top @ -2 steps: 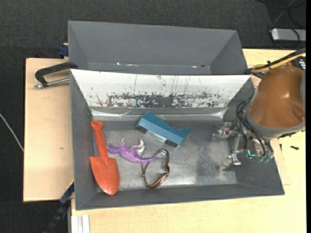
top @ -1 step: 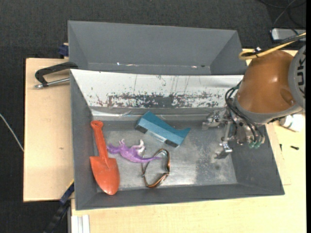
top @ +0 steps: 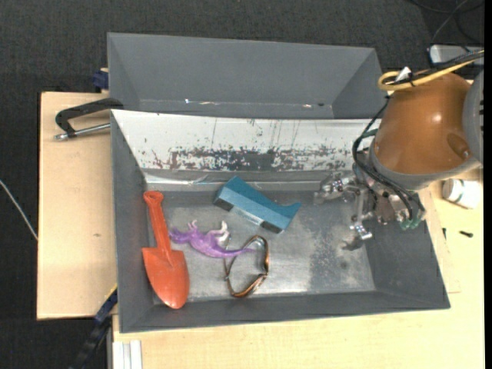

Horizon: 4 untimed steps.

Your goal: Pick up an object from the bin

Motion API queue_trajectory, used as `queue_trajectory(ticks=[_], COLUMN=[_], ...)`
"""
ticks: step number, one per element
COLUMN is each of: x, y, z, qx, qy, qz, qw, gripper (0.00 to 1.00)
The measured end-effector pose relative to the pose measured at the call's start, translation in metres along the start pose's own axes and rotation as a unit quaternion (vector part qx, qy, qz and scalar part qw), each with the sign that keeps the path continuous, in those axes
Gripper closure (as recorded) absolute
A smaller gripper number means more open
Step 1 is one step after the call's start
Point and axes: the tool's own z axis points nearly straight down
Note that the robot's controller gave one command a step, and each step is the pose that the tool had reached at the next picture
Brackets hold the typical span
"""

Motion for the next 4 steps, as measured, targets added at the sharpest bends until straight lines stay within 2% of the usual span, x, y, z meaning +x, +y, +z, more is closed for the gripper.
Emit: queue_trajectory(ticks=[1,2,3,4], x=[-0.021,-0.054,-0.069,-0.087], y=[0.016,0.041,0.070,0.068], z=[0.003,0.048,0.046,0.037], qx=[0.001,0.000,-0.001,0.000], qy=[-0.0017,-0.0007,0.0051,-0.0049], qz=[0.008,0.047,-0.019,-0.010], qw=[1.0000,0.9989,0.9998,0.9999], gripper=[0.00,0.00,0.00,0.00])
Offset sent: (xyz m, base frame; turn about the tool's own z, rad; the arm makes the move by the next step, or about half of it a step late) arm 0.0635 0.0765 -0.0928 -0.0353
